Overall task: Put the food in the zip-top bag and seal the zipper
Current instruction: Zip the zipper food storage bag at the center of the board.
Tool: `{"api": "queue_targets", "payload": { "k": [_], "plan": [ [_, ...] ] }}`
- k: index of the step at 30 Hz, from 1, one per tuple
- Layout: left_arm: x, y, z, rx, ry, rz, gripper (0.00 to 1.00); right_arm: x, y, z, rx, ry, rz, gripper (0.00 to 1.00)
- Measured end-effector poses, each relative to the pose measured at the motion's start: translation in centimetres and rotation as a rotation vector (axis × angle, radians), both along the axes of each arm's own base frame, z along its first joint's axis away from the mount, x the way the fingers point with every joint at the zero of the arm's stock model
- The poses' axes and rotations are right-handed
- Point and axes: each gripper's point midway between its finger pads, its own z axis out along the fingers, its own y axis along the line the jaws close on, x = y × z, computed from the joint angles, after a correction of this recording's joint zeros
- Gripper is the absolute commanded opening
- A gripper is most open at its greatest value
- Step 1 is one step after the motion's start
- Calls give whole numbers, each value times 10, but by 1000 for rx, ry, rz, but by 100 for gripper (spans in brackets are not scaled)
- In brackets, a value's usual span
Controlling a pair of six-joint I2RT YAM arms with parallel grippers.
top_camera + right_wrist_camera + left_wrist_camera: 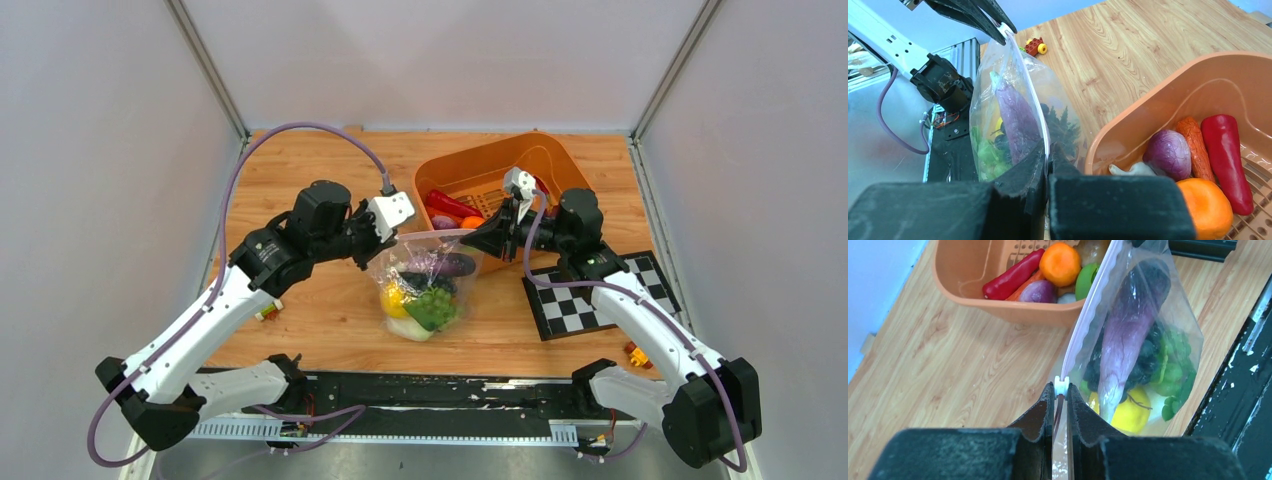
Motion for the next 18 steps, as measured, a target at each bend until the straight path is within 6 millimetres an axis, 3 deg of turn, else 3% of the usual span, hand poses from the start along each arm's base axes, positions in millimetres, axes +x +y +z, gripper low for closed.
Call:
{"api": "queue_targets", "payload": {
  "k": [12, 18],
  "plan": [
    [1, 27, -7, 78, 5, 79, 0, 0, 0, 2, 4, -7, 0, 0],
    [-4, 44, 0, 115, -3, 121, 0, 1, 0, 2, 7, -9, -1, 0]
  ]
}}
